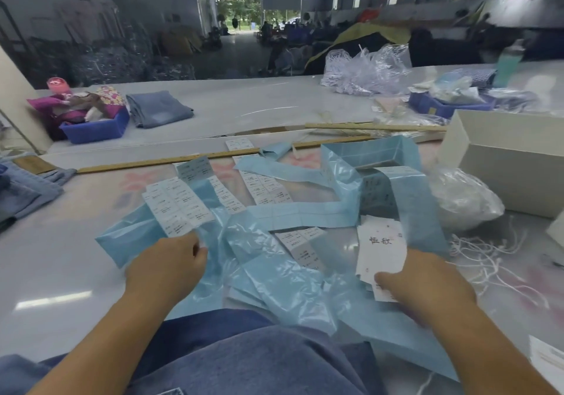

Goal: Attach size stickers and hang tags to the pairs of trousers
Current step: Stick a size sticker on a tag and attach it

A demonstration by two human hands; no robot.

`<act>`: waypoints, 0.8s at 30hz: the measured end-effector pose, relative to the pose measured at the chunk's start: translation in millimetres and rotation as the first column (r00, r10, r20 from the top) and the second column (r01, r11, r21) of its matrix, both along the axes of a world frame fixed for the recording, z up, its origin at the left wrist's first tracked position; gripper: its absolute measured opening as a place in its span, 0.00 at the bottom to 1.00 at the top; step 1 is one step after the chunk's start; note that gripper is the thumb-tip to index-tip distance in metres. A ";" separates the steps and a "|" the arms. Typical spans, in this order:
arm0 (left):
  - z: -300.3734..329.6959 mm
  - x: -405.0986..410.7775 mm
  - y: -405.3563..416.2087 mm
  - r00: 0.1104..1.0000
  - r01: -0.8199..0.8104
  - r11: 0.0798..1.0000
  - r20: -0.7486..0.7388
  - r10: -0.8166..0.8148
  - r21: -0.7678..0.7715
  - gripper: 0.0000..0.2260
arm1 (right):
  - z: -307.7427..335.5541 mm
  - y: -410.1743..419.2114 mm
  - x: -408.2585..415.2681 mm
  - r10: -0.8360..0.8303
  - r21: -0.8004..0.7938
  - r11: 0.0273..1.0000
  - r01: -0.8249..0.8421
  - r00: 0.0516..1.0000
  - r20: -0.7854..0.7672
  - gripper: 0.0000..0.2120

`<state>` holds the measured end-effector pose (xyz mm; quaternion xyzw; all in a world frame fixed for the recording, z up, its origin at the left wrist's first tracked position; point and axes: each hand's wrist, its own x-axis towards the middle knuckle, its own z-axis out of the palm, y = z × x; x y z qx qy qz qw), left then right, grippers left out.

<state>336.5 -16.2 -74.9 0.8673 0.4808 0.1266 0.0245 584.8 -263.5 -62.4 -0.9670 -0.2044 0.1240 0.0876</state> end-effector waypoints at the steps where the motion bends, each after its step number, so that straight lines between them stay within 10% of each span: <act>1: 0.1 0.9 -1.5 1.000 0.002 1.000 0.011 -0.002 -0.001 0.16 | -3.6 -0.7 -1.6 -0.007 0.030 1.000 0.007 1.000 -0.003 0.21; 17: -6.5 8.1 -10.8 0.997 0.059 0.995 0.060 -0.054 -0.083 0.12 | -24.1 -8.5 1.3 -0.082 0.327 0.945 0.016 0.979 0.188 0.08; 24: 7.6 3.5 -13.8 0.977 0.089 0.981 0.179 -0.120 0.173 0.07 | -1.7 -4.7 -3.0 -0.124 0.532 0.847 -0.023 0.963 0.239 0.12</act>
